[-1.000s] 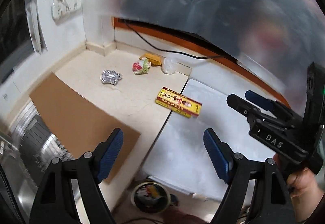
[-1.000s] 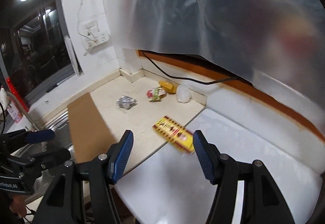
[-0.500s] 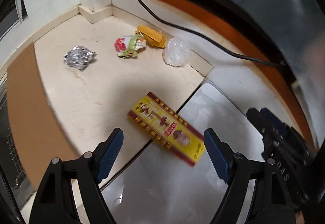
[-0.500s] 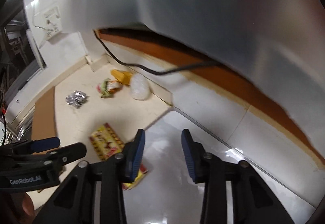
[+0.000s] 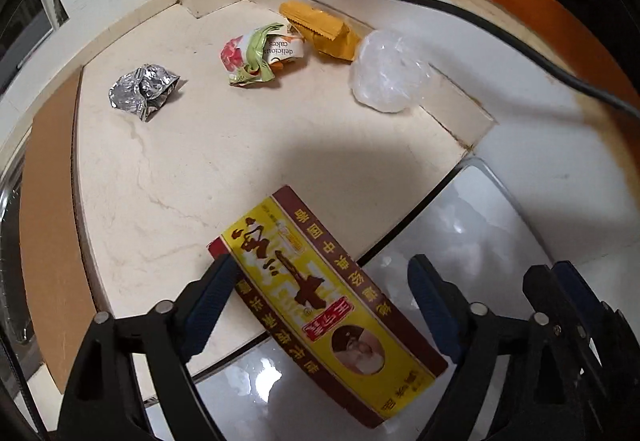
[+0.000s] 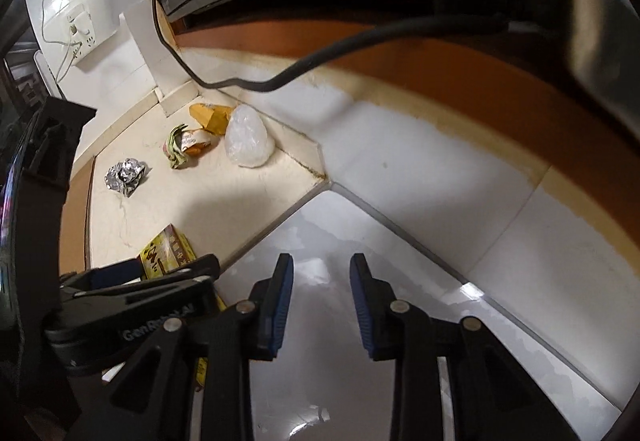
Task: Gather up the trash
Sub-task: 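Reach the left tool to the yellow red-printed box and close on it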
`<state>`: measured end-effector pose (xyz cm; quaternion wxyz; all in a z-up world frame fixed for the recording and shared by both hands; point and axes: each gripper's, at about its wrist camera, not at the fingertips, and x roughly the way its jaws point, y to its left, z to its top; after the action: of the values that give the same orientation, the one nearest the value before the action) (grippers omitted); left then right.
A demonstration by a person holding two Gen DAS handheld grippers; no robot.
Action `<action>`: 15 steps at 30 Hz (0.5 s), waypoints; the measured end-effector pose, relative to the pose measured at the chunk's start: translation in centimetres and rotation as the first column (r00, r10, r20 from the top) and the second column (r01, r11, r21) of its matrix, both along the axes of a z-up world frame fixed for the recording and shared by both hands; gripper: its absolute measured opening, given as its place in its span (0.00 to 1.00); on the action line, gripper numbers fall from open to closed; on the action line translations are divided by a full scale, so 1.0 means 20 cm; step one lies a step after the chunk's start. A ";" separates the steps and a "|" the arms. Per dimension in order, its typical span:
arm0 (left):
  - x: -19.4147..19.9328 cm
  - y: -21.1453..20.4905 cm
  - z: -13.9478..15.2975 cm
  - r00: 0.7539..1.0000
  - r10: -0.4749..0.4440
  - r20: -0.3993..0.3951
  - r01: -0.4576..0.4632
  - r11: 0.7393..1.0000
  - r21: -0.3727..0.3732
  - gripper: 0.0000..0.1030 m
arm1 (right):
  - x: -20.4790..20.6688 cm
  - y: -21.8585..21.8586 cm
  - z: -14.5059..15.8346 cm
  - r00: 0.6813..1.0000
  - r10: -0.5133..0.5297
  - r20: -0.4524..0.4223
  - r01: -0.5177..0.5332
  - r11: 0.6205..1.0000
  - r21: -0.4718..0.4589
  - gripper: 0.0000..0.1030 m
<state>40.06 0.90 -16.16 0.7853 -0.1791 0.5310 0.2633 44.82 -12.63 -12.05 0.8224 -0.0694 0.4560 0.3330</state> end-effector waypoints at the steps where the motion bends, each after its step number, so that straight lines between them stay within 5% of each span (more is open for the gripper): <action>1: 0.00 0.00 0.00 1.000 0.001 -0.007 -0.001 1.000 0.015 0.84 | 0.00 0.01 -0.01 1.000 0.004 -0.003 -0.004 1.000 0.001 0.29; 3: 0.00 -0.01 -0.02 0.999 0.002 -0.032 -0.001 0.999 0.041 0.85 | 0.01 0.02 -0.02 1.000 0.012 -0.011 -0.012 1.000 0.005 0.29; 12: -0.11 0.08 -0.12 0.994 0.037 -0.107 -0.044 0.997 -0.062 0.86 | 0.01 0.13 -0.04 0.998 0.064 -0.030 -0.063 0.998 0.027 0.29; 15: -0.16 0.11 -0.11 0.993 0.062 -0.104 -0.067 0.997 -0.041 0.73 | 0.02 0.19 -0.05 0.996 0.075 -0.044 -0.074 0.996 0.042 0.29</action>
<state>36.82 3.14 -18.42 0.7438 -0.1999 0.5704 0.2855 45.28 -8.86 -13.12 0.8000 -0.0622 0.4652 0.3739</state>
